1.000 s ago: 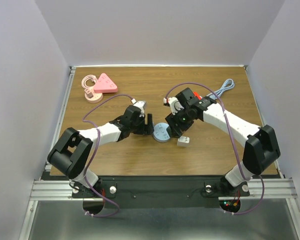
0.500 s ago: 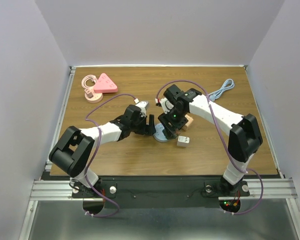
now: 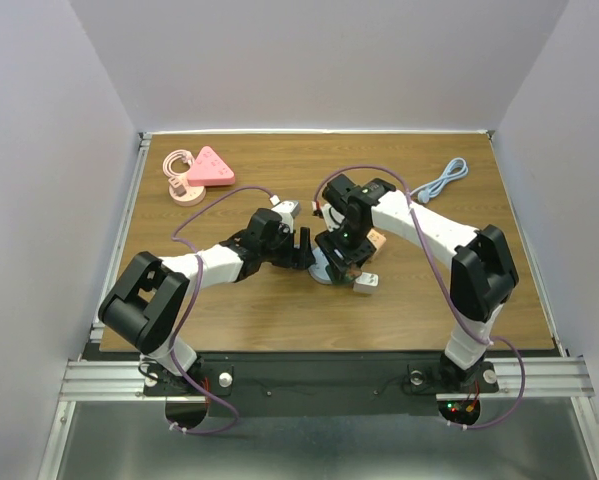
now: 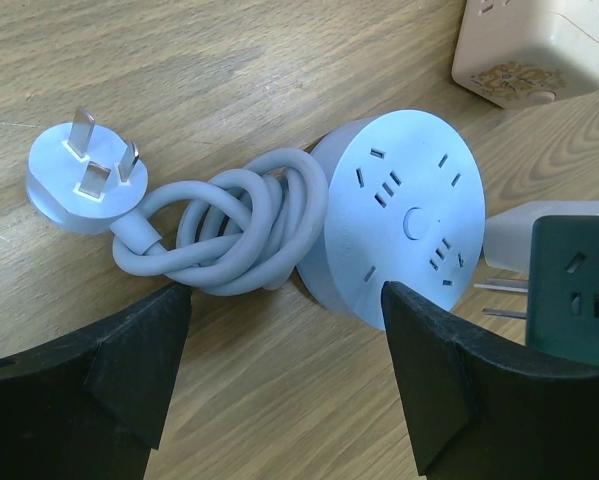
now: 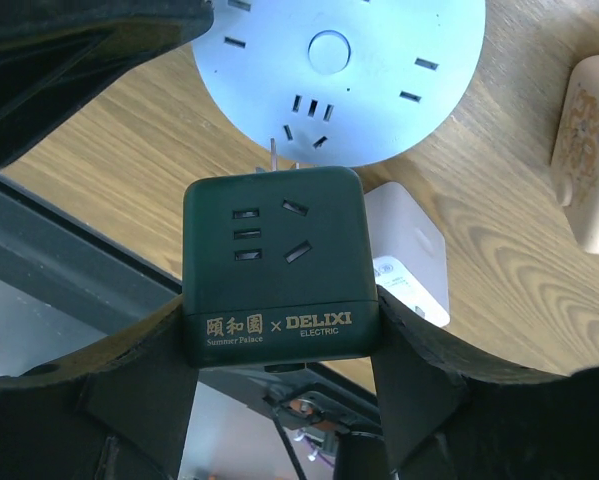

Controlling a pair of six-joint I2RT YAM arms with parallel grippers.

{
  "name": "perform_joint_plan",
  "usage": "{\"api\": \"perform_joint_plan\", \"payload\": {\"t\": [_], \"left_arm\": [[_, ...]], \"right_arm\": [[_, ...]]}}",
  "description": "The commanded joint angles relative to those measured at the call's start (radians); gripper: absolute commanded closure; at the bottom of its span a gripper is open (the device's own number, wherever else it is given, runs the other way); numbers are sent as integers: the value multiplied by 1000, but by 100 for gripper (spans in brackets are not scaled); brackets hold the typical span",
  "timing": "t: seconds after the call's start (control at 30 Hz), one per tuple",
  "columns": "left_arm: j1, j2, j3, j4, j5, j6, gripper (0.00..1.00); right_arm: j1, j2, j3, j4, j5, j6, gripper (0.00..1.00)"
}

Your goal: Insert the plug

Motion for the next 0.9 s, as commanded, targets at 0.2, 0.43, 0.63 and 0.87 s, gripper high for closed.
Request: {"api": "perform_joint_plan", "payload": {"t": [0.2,0.43,0.63,0.87], "left_arm": [[2,-17,0,53,32,-6,12],[2,-17,-6,51,40,-6,12],[2,-18,-7,50,43,-8,12],[2,-17,-10,50,49,-5,12]], "right_arm": [[11,48,48,-10,27,32,89],[12,65,58,-2,50,46,89],[12,82,67,-2,63,66,90],[11,94,70,-2,60,92,90]]}}
